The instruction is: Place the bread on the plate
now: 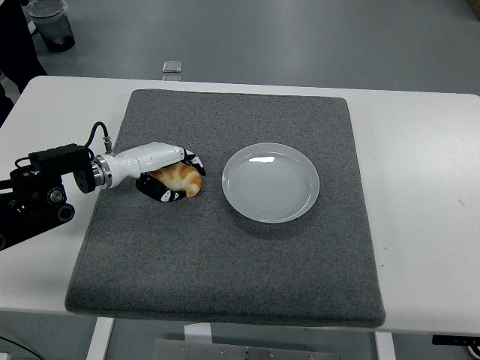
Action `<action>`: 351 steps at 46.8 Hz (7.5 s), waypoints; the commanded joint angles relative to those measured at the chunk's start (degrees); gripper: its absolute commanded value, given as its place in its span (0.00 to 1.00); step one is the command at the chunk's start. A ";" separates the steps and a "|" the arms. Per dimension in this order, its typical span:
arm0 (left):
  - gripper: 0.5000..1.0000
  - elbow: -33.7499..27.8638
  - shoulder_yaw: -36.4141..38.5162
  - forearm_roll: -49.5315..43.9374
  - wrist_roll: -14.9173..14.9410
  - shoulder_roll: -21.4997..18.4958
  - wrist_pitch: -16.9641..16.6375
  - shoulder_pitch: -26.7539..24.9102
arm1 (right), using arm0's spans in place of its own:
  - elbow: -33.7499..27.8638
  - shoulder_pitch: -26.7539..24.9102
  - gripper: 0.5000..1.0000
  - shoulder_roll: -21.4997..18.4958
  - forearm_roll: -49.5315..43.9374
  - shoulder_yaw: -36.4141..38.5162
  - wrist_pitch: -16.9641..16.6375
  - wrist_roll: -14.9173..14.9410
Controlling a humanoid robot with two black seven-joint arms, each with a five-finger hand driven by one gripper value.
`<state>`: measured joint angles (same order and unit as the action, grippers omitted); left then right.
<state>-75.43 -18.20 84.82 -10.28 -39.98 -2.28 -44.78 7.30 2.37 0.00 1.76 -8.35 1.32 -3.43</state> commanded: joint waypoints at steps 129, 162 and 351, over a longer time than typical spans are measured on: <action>0.00 2.39 -0.09 0.43 -7.57 11.24 14.05 -27.91 | -0.01 0.00 0.86 0.00 0.00 0.00 0.00 0.00; 0.00 10.04 1.67 11.15 -7.57 18.36 8.87 -17.80 | -0.01 0.00 0.86 0.00 0.00 0.00 0.00 0.00; 1.00 20.76 -6.94 -80.24 -6.42 -4.05 25.92 -10.51 | -0.01 0.00 0.86 0.00 0.00 0.00 0.00 0.00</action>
<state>-55.81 -25.19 6.96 -17.09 -43.94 22.97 -55.95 7.30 2.38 0.00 1.76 -8.35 1.32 -3.43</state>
